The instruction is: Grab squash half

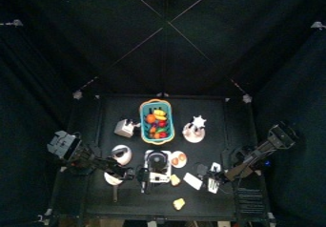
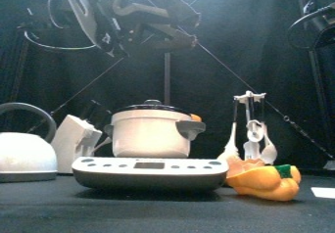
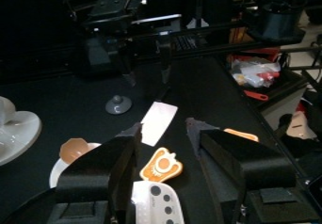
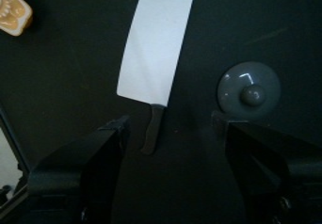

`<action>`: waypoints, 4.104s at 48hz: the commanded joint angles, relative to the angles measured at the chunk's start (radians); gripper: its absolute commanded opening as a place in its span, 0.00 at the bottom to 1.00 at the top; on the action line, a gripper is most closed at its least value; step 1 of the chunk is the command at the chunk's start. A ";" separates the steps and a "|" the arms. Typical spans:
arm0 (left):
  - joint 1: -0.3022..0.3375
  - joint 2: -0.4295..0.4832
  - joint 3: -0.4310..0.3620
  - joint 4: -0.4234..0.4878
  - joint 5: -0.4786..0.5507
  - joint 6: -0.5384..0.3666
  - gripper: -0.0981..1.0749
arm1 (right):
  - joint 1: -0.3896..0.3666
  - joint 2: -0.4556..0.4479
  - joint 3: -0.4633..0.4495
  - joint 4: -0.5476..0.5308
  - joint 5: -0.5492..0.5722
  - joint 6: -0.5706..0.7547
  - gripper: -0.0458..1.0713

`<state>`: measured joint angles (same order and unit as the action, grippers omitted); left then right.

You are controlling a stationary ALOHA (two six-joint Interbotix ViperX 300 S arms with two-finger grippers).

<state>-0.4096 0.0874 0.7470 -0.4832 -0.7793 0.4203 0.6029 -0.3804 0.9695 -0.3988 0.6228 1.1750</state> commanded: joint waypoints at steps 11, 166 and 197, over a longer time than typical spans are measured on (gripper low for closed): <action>-0.011 -0.080 0.069 -0.034 -0.064 -0.002 0.78 | -0.067 0.106 -0.150 -0.213 -0.080 0.005 0.92; -0.167 -0.202 0.239 -0.324 0.071 -0.018 0.78 | -0.262 0.491 -0.393 -0.167 -0.236 0.075 0.80; -0.175 -0.202 0.241 -0.324 0.115 -0.020 0.78 | -0.316 0.545 -0.439 -0.206 -0.232 0.075 0.95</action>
<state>-0.5829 -0.1028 1.0017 -0.8084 -0.6611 0.4004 0.2930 0.1749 0.5553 -0.5906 0.3881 1.2502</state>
